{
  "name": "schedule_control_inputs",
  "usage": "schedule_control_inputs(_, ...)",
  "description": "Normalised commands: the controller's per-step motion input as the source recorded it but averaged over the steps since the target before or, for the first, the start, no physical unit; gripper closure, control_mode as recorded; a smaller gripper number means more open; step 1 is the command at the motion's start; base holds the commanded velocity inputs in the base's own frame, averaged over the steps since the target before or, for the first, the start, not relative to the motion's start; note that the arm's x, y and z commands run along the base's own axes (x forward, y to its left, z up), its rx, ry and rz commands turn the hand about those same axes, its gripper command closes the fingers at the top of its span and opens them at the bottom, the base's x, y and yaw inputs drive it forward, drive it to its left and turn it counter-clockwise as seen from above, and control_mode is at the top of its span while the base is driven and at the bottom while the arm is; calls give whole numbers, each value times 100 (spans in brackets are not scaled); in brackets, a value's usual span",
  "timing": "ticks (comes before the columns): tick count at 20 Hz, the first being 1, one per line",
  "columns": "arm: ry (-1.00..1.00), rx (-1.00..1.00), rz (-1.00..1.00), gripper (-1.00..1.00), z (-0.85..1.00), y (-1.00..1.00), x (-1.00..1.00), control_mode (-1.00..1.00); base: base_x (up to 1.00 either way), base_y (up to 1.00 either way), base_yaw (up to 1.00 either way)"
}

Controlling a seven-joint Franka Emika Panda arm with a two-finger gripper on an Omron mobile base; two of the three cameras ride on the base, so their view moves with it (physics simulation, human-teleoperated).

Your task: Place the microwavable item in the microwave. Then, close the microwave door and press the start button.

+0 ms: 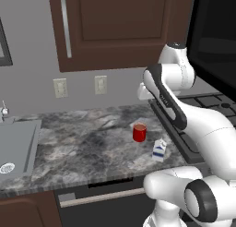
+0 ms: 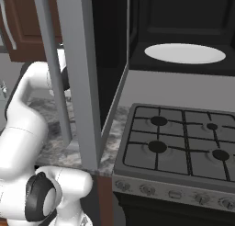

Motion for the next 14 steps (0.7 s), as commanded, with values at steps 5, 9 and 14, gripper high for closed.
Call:
schedule_control_inputs(5,0,0,0,-100,0,1,-2,-100,0,0,0)
schedule_control_inputs(9,4,0,0,-100,-15,0,-2,-100,0,0,0)
schedule_control_inputs(14,7,-24,2,-100,-62,80,-17,-100,0,0,0)
